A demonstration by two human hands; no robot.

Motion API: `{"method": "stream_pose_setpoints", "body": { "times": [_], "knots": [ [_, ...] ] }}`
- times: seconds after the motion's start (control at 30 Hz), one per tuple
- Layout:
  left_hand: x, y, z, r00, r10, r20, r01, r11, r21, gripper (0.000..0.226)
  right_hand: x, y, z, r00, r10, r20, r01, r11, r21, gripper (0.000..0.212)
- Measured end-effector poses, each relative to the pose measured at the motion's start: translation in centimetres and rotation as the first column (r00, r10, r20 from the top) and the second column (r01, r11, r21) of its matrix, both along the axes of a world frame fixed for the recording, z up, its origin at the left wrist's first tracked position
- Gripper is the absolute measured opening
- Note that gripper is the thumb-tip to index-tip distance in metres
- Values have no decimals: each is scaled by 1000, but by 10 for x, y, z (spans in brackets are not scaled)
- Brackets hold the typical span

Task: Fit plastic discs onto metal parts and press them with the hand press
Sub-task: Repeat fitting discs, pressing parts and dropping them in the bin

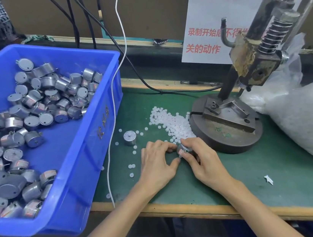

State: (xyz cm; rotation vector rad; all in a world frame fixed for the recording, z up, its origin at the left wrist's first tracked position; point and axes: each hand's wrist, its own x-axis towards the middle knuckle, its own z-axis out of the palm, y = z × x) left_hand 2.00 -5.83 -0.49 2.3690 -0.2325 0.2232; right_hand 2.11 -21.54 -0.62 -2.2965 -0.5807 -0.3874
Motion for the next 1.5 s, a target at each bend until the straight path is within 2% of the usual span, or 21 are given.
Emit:
{"method": "stream_pose_setpoints", "body": {
  "times": [0.2, 0.4, 0.5, 0.57, 0.6, 0.63, 0.67, 0.7, 0.73, 0.77, 0.8, 0.87, 0.97, 1.1, 1.2, 1.27, 1.33, 1.5],
  "knots": [
    [1, 1, -2, 999, -29, 20, 30, 1000, -10, 37, -1, 2, -3, 990, 52, 132, -39, 994, -98, 27],
    [0, 0, -2, 998, -49, 32, 50, 999, -13, 37, 0, 3, -2, 992, 92, 83, -81, 989, -126, 25],
    [0, 0, 1, 998, -54, 38, 55, 998, -32, 37, -1, 3, 0, 998, 68, 19, -67, 997, -48, 18],
    [-1, -4, 6, 996, -69, 48, 72, 994, -77, 35, -3, 2, 6, 991, -30, -130, 51, 986, 157, 7],
    [-1, -9, 10, 995, -78, 64, 85, 990, -112, 35, -4, 3, 10, 968, -69, -242, 151, 928, 341, 5],
    [-1, -15, 15, 992, -87, 90, 99, 984, -146, 35, -5, 3, 14, 935, -59, -349, 255, 794, 551, 4],
    [2, -23, 21, 988, -96, 122, 117, 978, -174, 35, -6, 3, 17, 904, -10, -428, 349, 597, 722, 4],
    [5, -33, 27, 983, -108, 149, 136, 972, -193, 34, -7, 2, 21, 884, 56, -464, 408, 390, 825, 5],
    [10, -44, 34, 979, -122, 162, 155, 966, -208, 34, -8, 0, 25, 875, 110, -471, 439, 227, 869, 7],
    [16, -55, 40, 977, -137, 164, 172, 961, -217, 32, -8, -4, 30, 873, 143, -467, 455, 110, 884, 8],
    [22, -65, 47, 976, -152, 159, 185, 958, -218, 31, -7, -9, 37, 871, 161, -464, 465, 35, 885, 8],
    [37, -85, 57, 973, -180, 144, 204, 964, -173, 29, -3, -21, 48, 868, 152, -472, 481, -25, 876, 8],
    [61, -111, 67, 968, -212, 134, 216, 976, -14, 34, -1, -41, 54, 850, 60, -524, 524, 7, 852, 9],
    [92, -130, 72, 967, -244, 71, 231, 961, 152, 38, -6, -58, 49, 843, -32, -536, 536, 132, 834, 9],
    [101, -134, 68, 977, -186, 103, 175, 979, 104, 44, -4, -73, 48, 851, -136, -507, 524, 209, 825, 12],
    [102, -135, 63, 985, -91, 149, 80, 994, 79, 47, 0, -82, 52, 855, -223, -468, 516, 277, 811, 14],
    [102, -135, 59, 986, -16, 164, 10, 999, 37, 42, 7, -89, 65, 860, -302, -411, 501, 350, 792, 16],
    [102, -141, 57, 991, -54, 123, 48, 998, 48, 29, 63, -120, 154, 830, -529, -175, 435, 419, 797, 10]
  ]
}}
